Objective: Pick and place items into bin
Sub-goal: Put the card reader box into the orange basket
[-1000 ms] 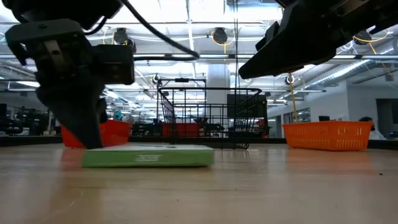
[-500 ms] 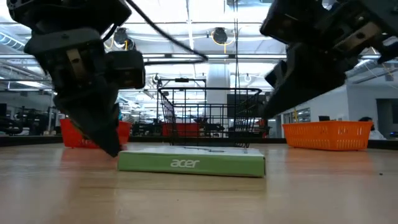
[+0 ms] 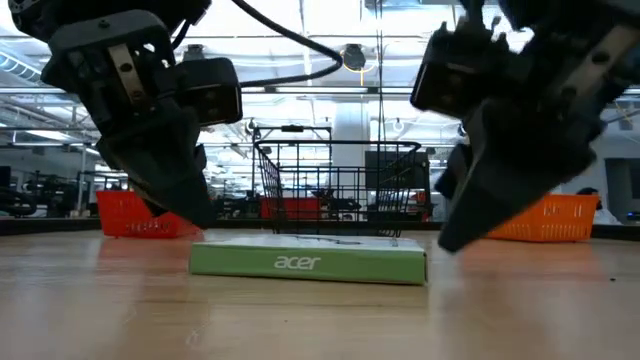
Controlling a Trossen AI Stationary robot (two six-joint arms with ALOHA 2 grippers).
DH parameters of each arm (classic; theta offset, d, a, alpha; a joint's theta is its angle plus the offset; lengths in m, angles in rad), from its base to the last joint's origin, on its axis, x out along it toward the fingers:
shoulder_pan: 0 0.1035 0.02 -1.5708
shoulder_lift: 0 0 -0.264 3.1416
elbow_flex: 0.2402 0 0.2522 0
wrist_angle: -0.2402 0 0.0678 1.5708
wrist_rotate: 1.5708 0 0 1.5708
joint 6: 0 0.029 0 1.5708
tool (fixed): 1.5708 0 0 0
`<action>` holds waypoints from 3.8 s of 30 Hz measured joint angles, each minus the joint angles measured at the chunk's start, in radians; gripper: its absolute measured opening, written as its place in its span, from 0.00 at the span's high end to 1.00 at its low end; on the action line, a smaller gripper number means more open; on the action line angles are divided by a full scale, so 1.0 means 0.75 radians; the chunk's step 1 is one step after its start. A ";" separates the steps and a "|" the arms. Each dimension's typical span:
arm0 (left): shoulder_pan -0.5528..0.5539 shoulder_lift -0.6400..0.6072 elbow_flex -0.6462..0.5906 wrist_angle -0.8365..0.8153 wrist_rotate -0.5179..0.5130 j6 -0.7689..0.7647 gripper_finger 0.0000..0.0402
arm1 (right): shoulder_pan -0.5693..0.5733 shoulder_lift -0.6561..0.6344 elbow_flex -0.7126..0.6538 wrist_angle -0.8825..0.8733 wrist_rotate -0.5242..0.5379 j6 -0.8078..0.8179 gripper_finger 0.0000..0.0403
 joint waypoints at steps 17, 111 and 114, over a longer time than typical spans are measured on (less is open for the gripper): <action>-0.003 0.110 0.012 0.061 0.069 -0.025 0.99 | -0.028 0.074 0.001 0.133 0.037 0.026 1.00; -0.107 -0.008 0.107 0.137 0.021 0.195 0.99 | 0.033 0.186 0.066 0.372 -0.098 -0.043 1.00; -0.107 -0.008 0.107 0.126 0.053 0.200 0.97 | 0.025 0.229 0.115 0.325 -0.082 -0.039 1.00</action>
